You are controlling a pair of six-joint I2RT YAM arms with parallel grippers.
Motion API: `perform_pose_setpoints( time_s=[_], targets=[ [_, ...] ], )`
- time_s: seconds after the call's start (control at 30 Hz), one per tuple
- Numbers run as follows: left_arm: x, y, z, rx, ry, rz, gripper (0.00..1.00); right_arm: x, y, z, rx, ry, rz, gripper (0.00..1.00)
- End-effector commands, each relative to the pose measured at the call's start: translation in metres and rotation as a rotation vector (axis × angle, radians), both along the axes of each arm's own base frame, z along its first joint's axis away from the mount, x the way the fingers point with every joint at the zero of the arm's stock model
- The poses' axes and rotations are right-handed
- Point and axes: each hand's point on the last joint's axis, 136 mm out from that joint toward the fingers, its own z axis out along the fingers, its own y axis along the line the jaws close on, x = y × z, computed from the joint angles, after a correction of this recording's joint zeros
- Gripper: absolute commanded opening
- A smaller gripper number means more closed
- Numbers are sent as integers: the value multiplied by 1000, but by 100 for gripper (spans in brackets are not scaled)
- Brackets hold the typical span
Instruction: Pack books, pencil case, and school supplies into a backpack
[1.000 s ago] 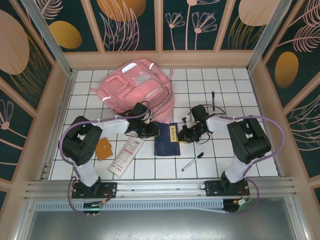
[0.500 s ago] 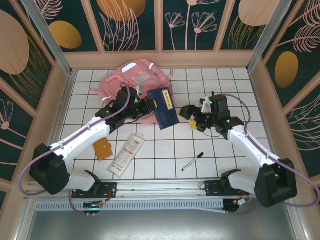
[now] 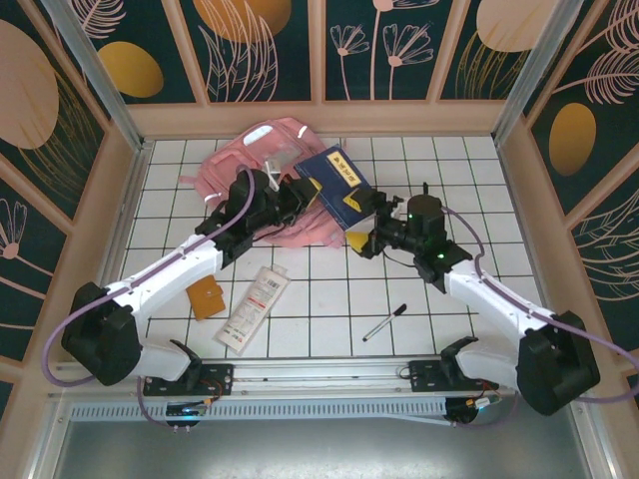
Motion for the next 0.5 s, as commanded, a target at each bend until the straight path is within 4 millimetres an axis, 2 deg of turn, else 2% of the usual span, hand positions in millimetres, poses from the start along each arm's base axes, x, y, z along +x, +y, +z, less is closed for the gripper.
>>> perform_pose_setpoints(
  time_s=[0.0, 0.03, 0.1, 0.27, 0.3, 0.33, 0.37, 0.4, 0.43, 0.47],
  targets=[
    [-6, -3, 14, -201, 94, 6, 0, 19, 3, 40, 164, -19, -103, 90],
    [-7, 0, 11, -204, 105, 20, 0, 24, 0, 43, 165, -31, -139, 87],
    [-9, 4, 4, -198, 124, 38, 0, 29, -9, 46, 150, -63, -197, 73],
    [-17, 12, -30, -152, 226, 55, 0, 33, -22, 66, 125, -190, -261, 24],
    [-19, 14, -37, -172, 257, 61, 0, 33, -22, 69, 113, -204, -262, 12],
    [-21, 15, -40, -192, 268, 62, 7, 33, -21, 73, 101, -225, -254, 0],
    [-21, 17, -42, -197, 265, 64, 20, 33, -20, 75, 84, -246, -245, 0],
    [-20, 20, -44, -186, 261, 62, 40, 34, -19, 78, 63, -269, -237, 0],
    [-17, 24, -43, -161, 238, 56, 52, 35, -19, 81, 38, -291, -235, 0],
    [-12, 28, -41, -127, 201, 45, 57, 36, -20, 80, 9, -306, -237, 0]
  ],
)
